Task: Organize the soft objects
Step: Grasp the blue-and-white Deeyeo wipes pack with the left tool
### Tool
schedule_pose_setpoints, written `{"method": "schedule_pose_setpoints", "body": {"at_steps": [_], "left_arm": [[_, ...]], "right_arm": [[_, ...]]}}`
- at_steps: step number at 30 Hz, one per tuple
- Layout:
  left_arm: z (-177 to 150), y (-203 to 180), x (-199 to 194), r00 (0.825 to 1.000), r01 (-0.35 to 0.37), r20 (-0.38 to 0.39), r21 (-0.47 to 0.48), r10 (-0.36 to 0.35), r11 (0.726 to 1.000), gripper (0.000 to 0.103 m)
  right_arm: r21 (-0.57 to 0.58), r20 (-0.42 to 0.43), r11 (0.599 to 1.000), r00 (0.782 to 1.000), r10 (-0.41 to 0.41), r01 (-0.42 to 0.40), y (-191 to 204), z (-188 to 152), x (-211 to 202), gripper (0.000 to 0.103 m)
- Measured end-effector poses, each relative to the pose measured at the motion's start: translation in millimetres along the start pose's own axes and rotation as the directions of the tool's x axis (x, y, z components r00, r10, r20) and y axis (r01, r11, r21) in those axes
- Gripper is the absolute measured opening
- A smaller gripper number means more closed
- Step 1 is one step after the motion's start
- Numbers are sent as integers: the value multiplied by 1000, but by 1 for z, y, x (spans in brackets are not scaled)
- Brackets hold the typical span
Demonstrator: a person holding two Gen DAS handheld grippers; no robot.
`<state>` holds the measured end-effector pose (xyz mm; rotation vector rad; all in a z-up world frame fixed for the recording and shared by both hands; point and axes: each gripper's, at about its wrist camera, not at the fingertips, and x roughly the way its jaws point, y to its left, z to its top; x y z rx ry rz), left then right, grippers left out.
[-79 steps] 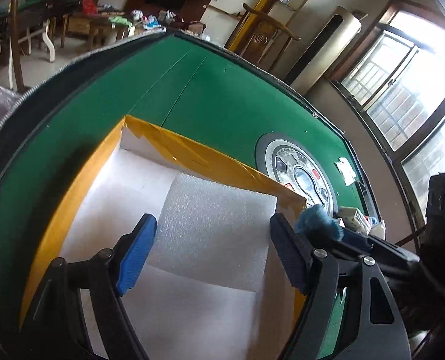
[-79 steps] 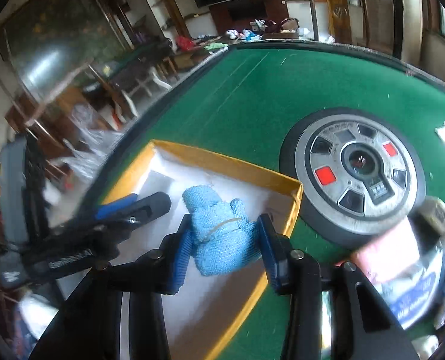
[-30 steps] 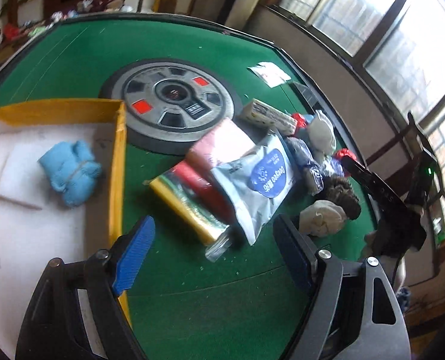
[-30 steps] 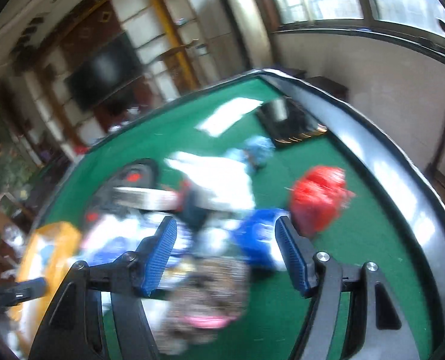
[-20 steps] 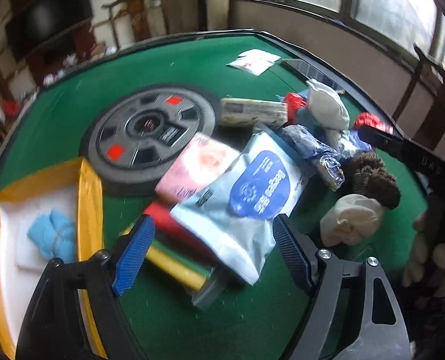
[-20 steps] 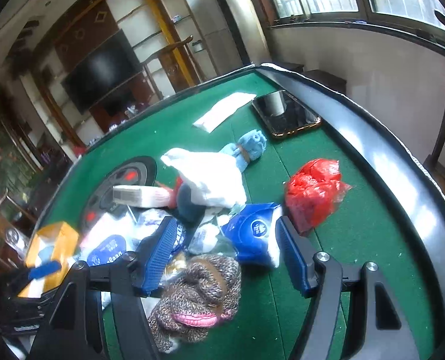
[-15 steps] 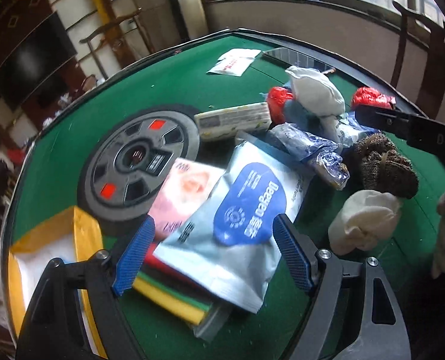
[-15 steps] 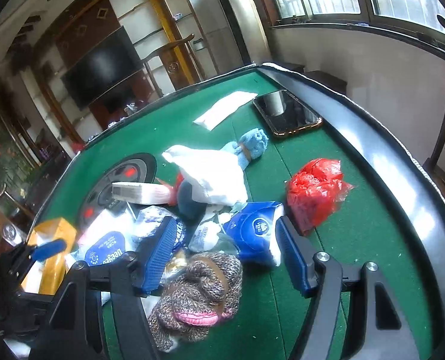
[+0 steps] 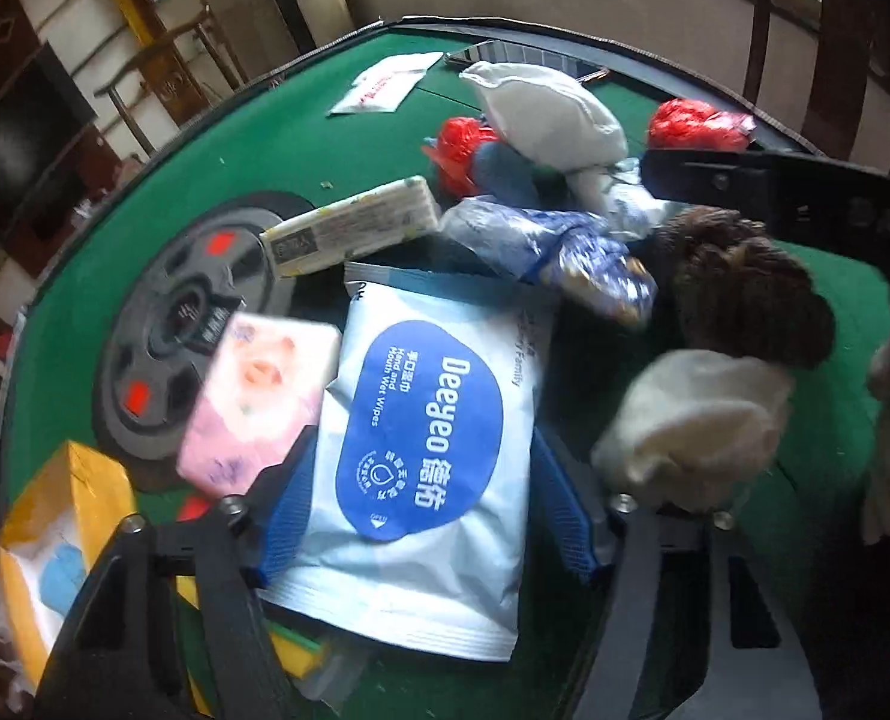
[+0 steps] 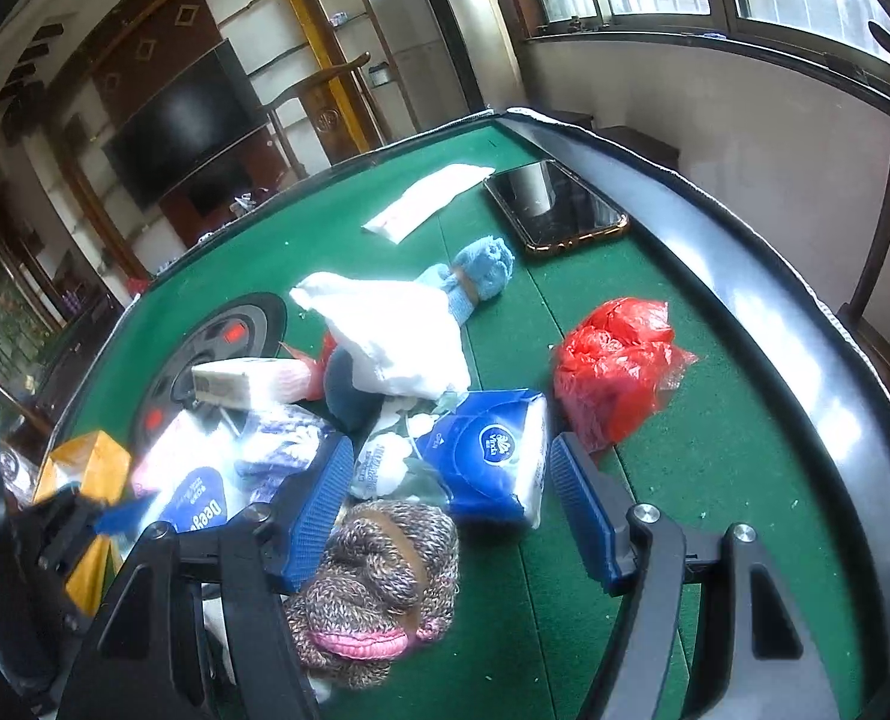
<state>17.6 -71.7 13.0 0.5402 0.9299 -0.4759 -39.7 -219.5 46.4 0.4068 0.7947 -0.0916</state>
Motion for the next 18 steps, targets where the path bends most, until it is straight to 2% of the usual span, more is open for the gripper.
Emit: {"method": "schedule_pose_setpoints", "body": {"at_steps": [3,8,10,13,15,18], "left_arm": [[-9,6,-9,996,88,-15,-65,-90,994,62],[-30,0,-23,989,138,-33,-120,-143,983,64],[-34,-3,-24,988,141,-39,-139,-148,980,68],[-32,-10,-17,993,101,-50,-140,-109,985,72],[-31,-11,-15,994,94,-35,-166,-101,982,70],[-32,-2,-14,991,124,-15,-223,-131,967,63]], "right_arm": [[5,0,1000,1000,-4,4,-1,-1,0,63],[20,-8,1000,1000,6,-6,-4,-1,0,63],[18,-13,1000,1000,8,-8,-3,-1,1,63],[10,-16,1000,1000,5,-5,-1,-2,1,63],[11,-14,1000,1000,3,-3,-1,-2,1,63],[29,-15,1000,1000,3,-3,-5,-1,1,63]]}}
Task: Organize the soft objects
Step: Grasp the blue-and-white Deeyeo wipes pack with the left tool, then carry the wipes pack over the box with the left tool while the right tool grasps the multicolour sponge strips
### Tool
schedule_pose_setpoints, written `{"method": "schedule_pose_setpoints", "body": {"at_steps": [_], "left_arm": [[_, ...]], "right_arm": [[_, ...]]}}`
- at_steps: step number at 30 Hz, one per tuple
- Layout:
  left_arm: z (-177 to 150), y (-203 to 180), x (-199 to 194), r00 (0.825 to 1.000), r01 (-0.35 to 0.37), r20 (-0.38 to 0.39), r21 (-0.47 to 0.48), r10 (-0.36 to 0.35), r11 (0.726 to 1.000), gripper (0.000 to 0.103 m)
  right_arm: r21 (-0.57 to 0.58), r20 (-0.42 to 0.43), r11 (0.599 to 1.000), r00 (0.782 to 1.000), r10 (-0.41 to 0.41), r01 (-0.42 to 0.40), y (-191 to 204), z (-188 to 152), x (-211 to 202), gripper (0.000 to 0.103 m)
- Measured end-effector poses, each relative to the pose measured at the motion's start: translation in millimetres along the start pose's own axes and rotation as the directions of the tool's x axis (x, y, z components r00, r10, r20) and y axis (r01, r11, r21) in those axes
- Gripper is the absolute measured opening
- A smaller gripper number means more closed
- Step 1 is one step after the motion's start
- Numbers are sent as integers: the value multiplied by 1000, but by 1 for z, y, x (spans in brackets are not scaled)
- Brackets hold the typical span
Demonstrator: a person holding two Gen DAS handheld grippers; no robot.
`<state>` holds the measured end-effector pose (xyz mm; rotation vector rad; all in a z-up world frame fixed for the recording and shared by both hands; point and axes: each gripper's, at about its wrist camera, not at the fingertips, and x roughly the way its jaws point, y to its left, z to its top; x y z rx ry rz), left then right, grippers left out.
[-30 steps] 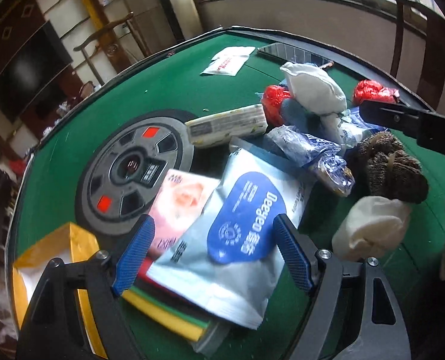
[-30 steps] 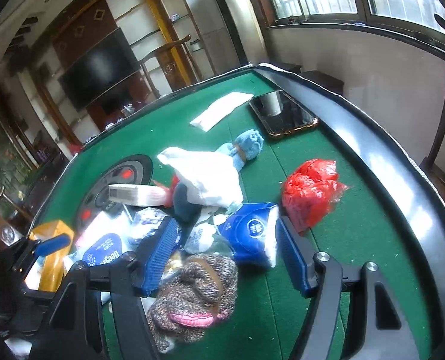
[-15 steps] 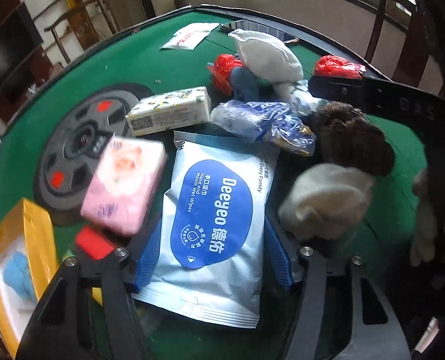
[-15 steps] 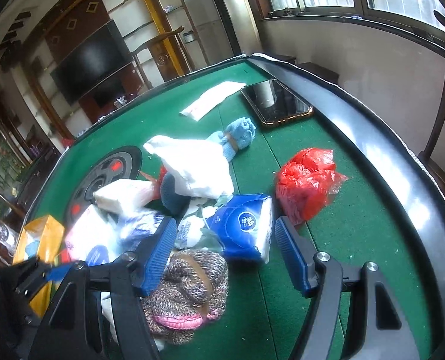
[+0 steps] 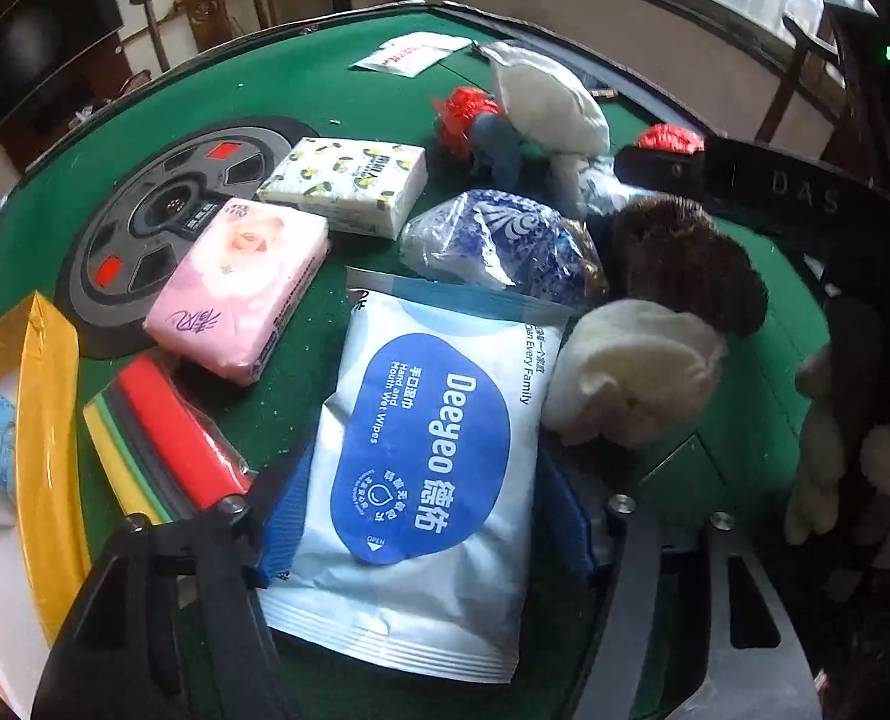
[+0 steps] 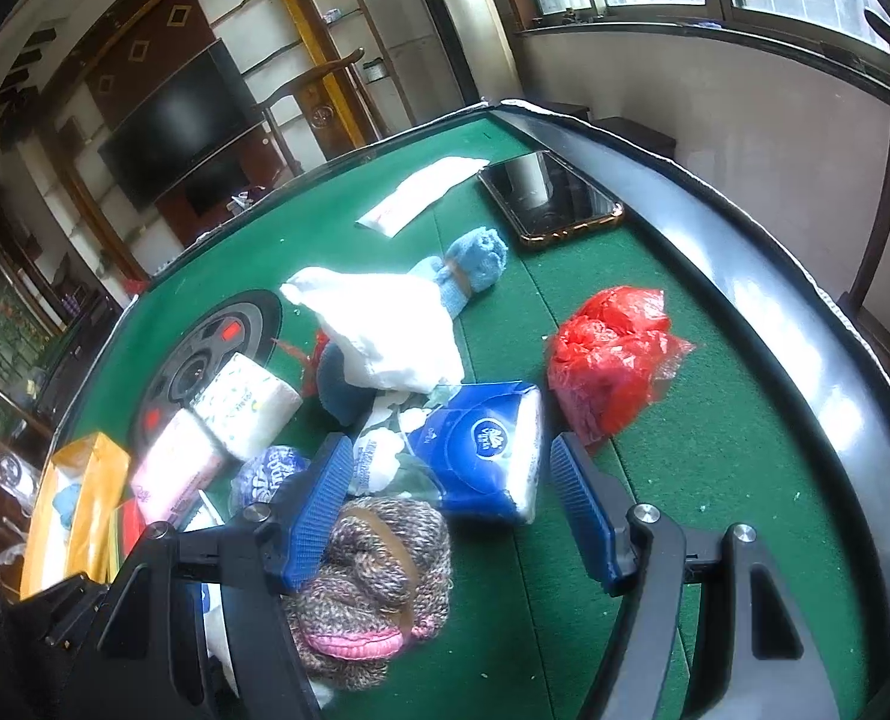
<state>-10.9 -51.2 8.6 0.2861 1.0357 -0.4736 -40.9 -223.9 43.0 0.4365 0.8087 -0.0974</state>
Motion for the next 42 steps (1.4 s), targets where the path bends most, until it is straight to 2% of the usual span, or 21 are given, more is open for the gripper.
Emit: {"method": "schedule_pose_setpoints", "body": {"at_steps": [3,7,10,13,15,18,22,24,26,28,31,33,36,40,42], "left_arm": [[-7,12,-10,998,55,23,-65,-53,996,63],[-22,28,-33,988,148,71,-146,-139,978,63],[-38,42,-59,971,222,135,-203,-197,954,63],[-54,57,-83,954,270,200,-252,-223,929,63],[-63,69,-97,945,283,241,-277,-219,918,63],[-80,90,-115,941,272,284,-317,-183,908,63],[-101,125,-134,943,241,312,-392,-118,888,63],[-112,143,-141,947,202,316,-427,-64,882,63],[-121,158,-143,949,179,314,-457,-30,871,63],[-132,173,-143,950,162,313,-494,0,854,63],[-150,195,-141,953,149,301,-557,32,817,63],[-161,206,-140,954,147,296,-594,45,791,63],[-175,218,-142,955,131,289,-623,71,771,63],[-189,230,-146,955,121,284,-647,90,753,63],[-192,235,-145,954,125,286,-658,92,742,63]], "right_arm": [[14,-4,1000,1000,1,-1,-3,0,1,63],[6,-4,1000,1000,4,-4,-2,0,0,63],[-5,1,1000,1000,2,-2,1,-1,-1,63],[-9,0,1000,1000,2,-2,1,-2,0,63],[-2,-2,1000,1000,6,-6,0,-2,0,63],[18,-1,1000,1000,25,-25,-4,-3,-3,63],[11,-1,994,994,113,-113,4,-10,-25,63],[-60,-20,982,984,177,-178,24,-18,-43,64],[-163,-56,964,978,202,-208,48,-23,-53,64],[-303,-123,926,973,195,-224,77,-31,-53,64],[-513,-193,838,976,99,-186,114,-50,-39,64],[-593,-218,789,975,34,-160,126,-60,-26,63],[-650,-228,749,973,-28,-130,131,-67,-12,62],[-683,-240,724,966,-92,-101,129,-73,2,41],[-694,-244,714,963,-116,-90,128,-76,4,36]]}}
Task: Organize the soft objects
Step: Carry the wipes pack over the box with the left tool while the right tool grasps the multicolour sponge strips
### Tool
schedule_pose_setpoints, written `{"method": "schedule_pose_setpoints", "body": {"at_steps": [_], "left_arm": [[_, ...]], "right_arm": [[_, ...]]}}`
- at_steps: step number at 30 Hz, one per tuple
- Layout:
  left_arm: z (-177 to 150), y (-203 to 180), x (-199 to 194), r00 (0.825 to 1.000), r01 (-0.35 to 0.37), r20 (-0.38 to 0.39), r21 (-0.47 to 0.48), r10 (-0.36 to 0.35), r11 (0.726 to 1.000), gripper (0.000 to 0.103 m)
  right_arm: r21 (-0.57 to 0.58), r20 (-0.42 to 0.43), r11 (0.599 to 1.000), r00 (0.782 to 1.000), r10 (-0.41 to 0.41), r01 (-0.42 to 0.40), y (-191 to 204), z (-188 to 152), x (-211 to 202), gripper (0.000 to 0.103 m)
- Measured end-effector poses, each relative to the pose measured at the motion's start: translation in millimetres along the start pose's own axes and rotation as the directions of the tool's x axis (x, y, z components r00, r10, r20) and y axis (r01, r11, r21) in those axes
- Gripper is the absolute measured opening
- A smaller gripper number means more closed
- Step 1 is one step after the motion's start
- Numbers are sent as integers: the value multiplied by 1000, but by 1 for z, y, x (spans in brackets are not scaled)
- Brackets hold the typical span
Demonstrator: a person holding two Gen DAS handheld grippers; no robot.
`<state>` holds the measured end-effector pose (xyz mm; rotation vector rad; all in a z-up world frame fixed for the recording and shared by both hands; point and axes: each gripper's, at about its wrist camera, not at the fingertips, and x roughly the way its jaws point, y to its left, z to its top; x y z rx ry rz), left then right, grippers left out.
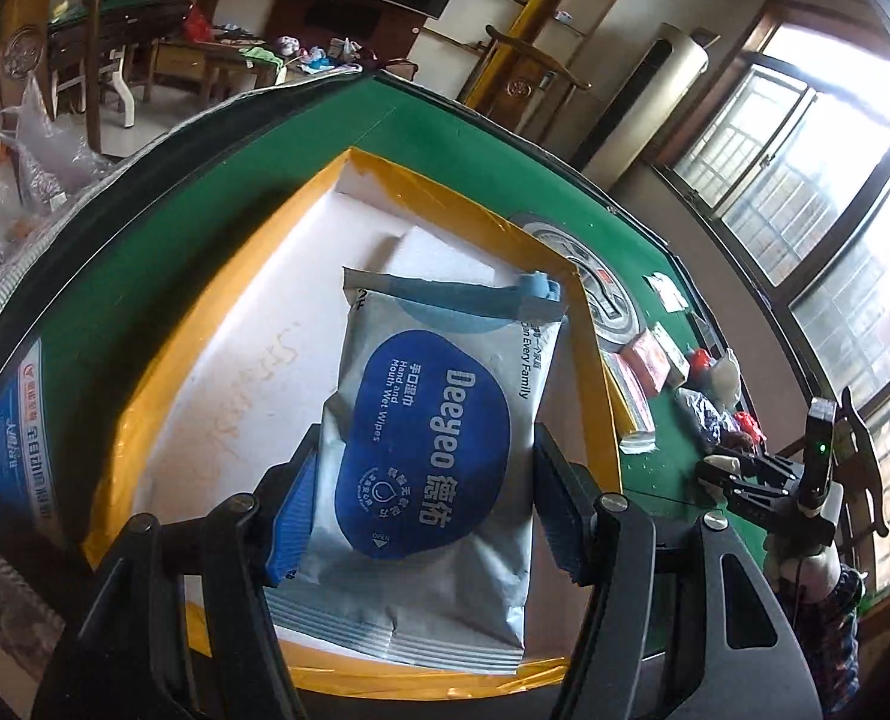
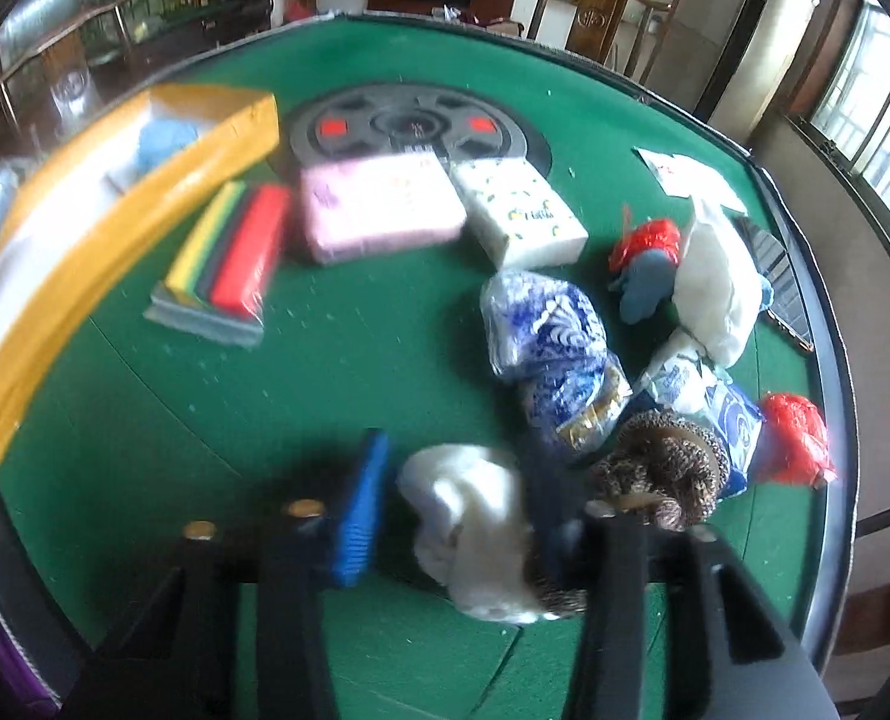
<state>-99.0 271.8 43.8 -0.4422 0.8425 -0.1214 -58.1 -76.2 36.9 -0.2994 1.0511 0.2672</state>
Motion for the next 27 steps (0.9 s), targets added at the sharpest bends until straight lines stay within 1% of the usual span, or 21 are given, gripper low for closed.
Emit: {"method": "schedule_pose_setpoints", "body": {"at_steps": [3,5,6,7,8,9,11,12,13,15,16,17,20,22,24,27], "left_arm": [[1,8,-1,1000,5,2,-16,-5,1000,63],[2,13,-1,1000,7,0,-18,-7,1000,63],[2,15,-1,1000,7,-1,-20,-7,1000,63],[3,16,0,1000,6,-1,-24,-7,1000,63],[2,17,0,1000,7,-1,-27,-7,1000,63],[2,18,0,1000,9,-1,-32,-9,999,63],[1,17,-1,1000,19,-2,-37,-19,999,63],[0,16,-1,1000,23,-2,-36,-23,999,63],[0,17,-1,1000,26,-3,-37,-26,999,63],[-1,17,-1,999,34,-2,-38,-34,999,63],[-1,18,-1,999,35,-3,-38,-35,999,63],[-1,17,-1,999,36,-4,-39,-36,999,63],[-1,18,1,999,42,-8,-42,-42,998,63],[0,19,2,999,42,-12,-43,-43,998,63],[0,21,3,999,46,-17,-45,-47,998,63],[1,22,5,999,48,-24,-47,-49,998,63]], "right_arm": [[18,9,1000,1000,9,-9,-5,-2,-7,36],[78,24,996,999,33,-35,-11,1,-14,38],[104,36,993,998,47,-50,-12,4,-18,41],[133,64,988,996,69,-77,-14,7,-26,48],[151,87,984,993,85,-98,-15,11,-32,52],[164,104,981,991,89,-105,-17,14,-37,58],[196,134,976,989,63,-89,-26,24,-42,59],[225,132,970,989,61,-90,-33,29,-40,59],[258,123,960,990,76,-106,-39,33,-36,59],[347,114,923,984,133,-165,-54,39,-25,59],[372,114,909,981,158,-189,-56,41,-22,59],[373,115,903,976,183,-213,-53,44,-18,59],[349,106,894,960,260,-281,-29,55,-8,59],[348,94,872,938,334,-345,-11,60,3,59],[331,73,863,922,380,-382,12,67,14,59],[294,31,887,931,364,-356,45,76,30,59]]}}
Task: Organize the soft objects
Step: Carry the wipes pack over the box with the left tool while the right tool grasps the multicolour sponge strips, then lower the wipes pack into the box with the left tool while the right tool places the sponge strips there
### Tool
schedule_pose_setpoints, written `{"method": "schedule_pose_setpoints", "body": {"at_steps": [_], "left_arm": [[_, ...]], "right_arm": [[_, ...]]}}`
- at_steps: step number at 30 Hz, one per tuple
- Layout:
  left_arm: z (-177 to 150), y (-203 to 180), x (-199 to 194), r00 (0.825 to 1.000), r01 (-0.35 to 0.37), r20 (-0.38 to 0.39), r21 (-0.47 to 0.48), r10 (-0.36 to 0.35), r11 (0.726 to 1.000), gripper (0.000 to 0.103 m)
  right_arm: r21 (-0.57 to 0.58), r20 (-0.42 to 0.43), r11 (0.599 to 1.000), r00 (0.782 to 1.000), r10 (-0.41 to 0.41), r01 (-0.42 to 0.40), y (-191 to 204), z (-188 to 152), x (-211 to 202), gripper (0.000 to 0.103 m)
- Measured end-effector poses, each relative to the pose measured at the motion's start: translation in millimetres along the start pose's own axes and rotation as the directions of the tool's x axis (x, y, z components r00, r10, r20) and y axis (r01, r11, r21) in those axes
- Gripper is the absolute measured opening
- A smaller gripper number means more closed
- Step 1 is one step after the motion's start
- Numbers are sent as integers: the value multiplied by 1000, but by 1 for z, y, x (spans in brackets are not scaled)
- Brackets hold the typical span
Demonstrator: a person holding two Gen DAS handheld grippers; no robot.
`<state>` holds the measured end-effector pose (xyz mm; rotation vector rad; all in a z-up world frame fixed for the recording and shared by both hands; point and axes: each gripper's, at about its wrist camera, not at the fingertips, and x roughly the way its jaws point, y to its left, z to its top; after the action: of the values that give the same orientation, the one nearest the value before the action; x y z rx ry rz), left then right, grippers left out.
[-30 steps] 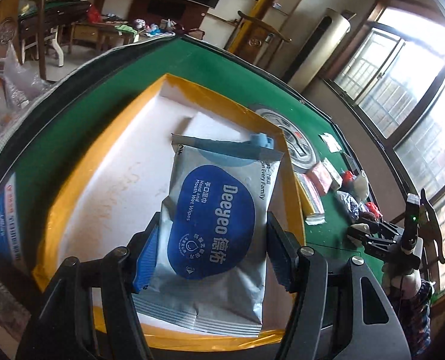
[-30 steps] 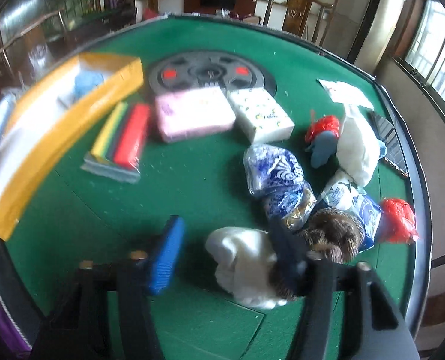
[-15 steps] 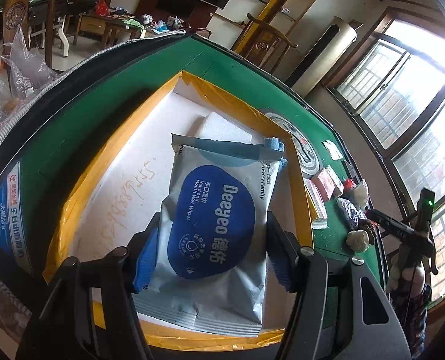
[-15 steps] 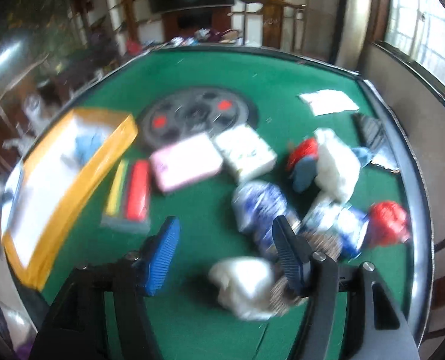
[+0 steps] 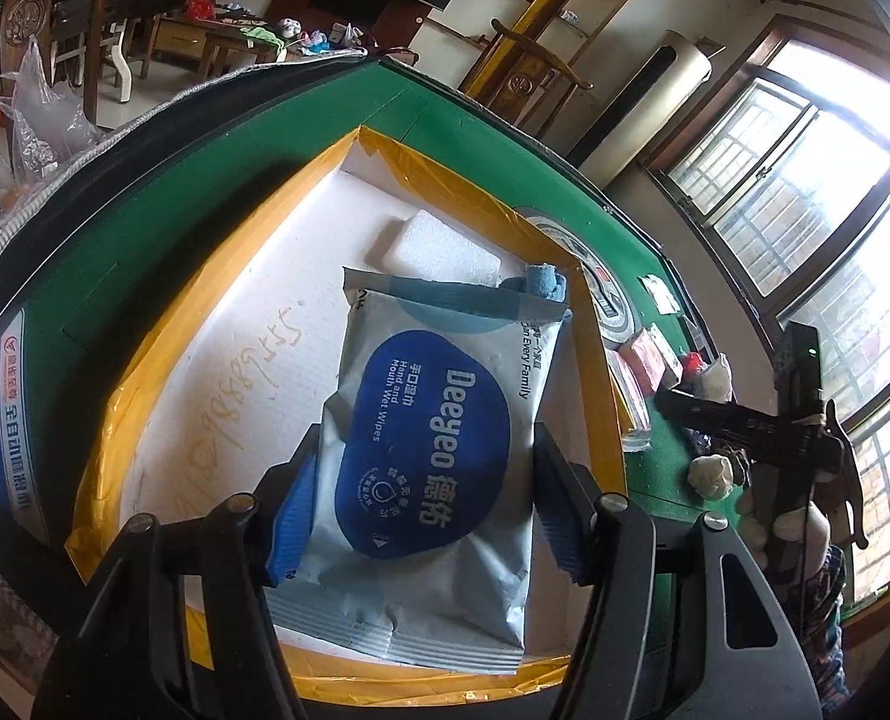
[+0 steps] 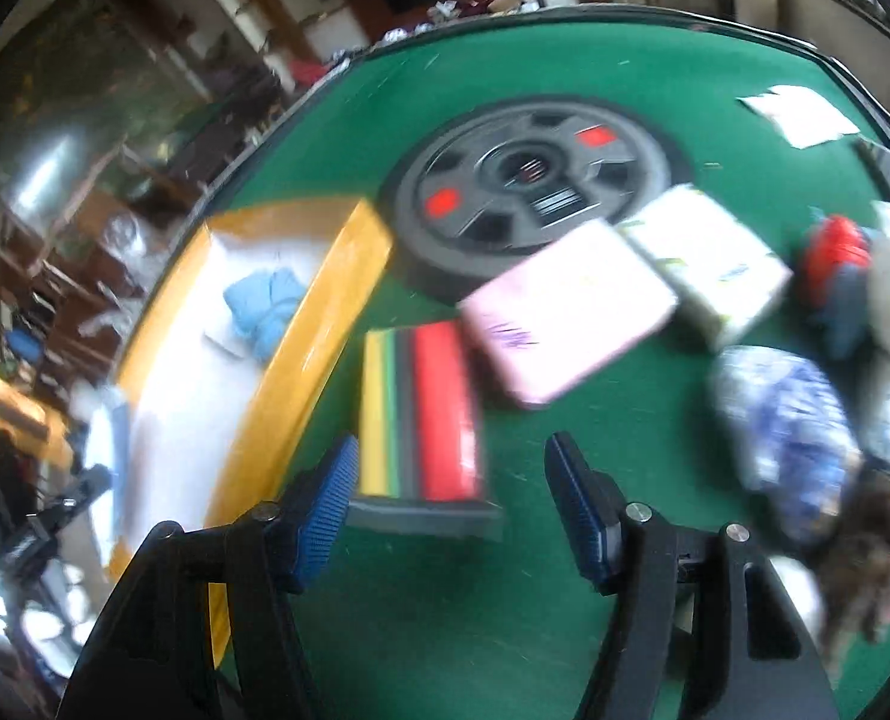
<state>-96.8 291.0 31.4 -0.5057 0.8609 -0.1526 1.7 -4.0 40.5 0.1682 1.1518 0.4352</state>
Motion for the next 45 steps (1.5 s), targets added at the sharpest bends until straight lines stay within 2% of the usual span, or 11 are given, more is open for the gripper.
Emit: {"method": "schedule_pose_setpoints", "body": {"at_steps": [3,6,8,9,18,21,26,31,34,43,45], "left_arm": [[0,0,0,1000,0,-4,0,0,1000,63],[1,1,-2,1000,0,-5,4,0,1000,63],[2,1,-3,1000,-2,-4,6,2,1000,63],[3,2,-4,1000,-6,-2,7,6,1000,63],[18,3,7,996,-69,-53,41,71,997,63],[25,-1,21,988,-107,-104,86,116,991,63],[44,-7,45,967,-173,-158,156,198,972,63],[64,-5,76,934,-236,-232,173,273,956,64],[73,-13,86,919,-284,-222,205,327,937,64],[91,-17,102,904,-387,-111,194,413,901,68],[93,-12,104,908,-383,-114,170,404,908,68]], "right_arm": [[-17,-31,999,999,-36,36,18,2,28,60],[-84,11,987,991,-133,134,34,3,35,59],[-111,22,977,983,-181,182,41,3,37,39],[-114,22,975,982,-188,189,42,2,36,35],[-56,109,993,989,-96,102,38,3,-16,33],[-92,130,995,991,-34,47,59,8,-30,33],[-200,54,980,998,33,-22,113,11,-8,33],[-262,-39,965,999,13,-23,149,9,32,33],[-280,-79,960,996,-31,8,157,8,57,33],[-286,-83,955,990,-111,83,159,11,83,33],[-296,-72,950,989,-129,102,162,10,84,33]]}}
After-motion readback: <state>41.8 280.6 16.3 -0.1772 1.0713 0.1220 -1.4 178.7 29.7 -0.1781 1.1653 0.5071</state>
